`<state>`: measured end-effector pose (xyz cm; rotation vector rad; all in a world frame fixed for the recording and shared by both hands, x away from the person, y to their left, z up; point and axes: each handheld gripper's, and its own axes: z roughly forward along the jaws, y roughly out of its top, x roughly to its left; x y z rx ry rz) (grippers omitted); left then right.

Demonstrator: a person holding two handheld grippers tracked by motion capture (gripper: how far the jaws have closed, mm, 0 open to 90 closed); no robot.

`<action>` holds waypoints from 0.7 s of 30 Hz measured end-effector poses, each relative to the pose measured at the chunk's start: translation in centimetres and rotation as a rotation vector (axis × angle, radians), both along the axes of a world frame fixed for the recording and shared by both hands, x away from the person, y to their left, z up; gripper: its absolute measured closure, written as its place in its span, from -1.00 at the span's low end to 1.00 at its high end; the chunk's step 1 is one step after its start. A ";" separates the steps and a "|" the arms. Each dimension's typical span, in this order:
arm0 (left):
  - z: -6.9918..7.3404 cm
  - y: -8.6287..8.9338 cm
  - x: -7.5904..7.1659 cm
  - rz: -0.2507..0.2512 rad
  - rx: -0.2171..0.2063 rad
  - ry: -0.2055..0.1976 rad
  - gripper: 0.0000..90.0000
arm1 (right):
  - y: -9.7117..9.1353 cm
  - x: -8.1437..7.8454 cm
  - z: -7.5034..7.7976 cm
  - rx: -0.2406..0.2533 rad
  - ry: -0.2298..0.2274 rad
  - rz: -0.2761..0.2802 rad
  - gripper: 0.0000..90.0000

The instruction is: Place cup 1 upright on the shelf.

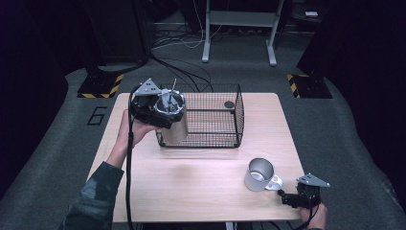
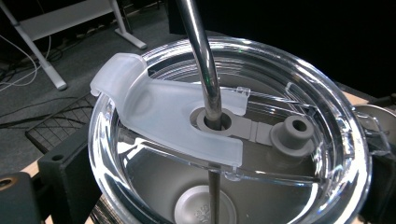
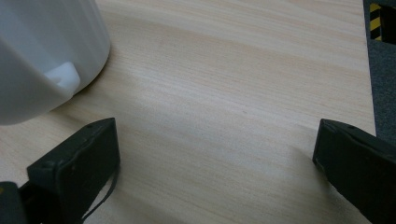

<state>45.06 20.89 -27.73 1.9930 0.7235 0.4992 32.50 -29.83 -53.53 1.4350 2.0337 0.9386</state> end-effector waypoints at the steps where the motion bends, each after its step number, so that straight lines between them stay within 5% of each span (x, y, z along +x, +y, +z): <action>1: 0.1 -0.1 0.2 0.006 -0.003 0.002 -0.92 | 0.0 0.0 0.0 -0.002 -0.002 0.002 -0.99; 21: 1.2 -1.8 3.6 0.041 0.028 0.000 -0.92 | 0.0 0.0 0.0 -0.001 -0.001 0.001 -0.99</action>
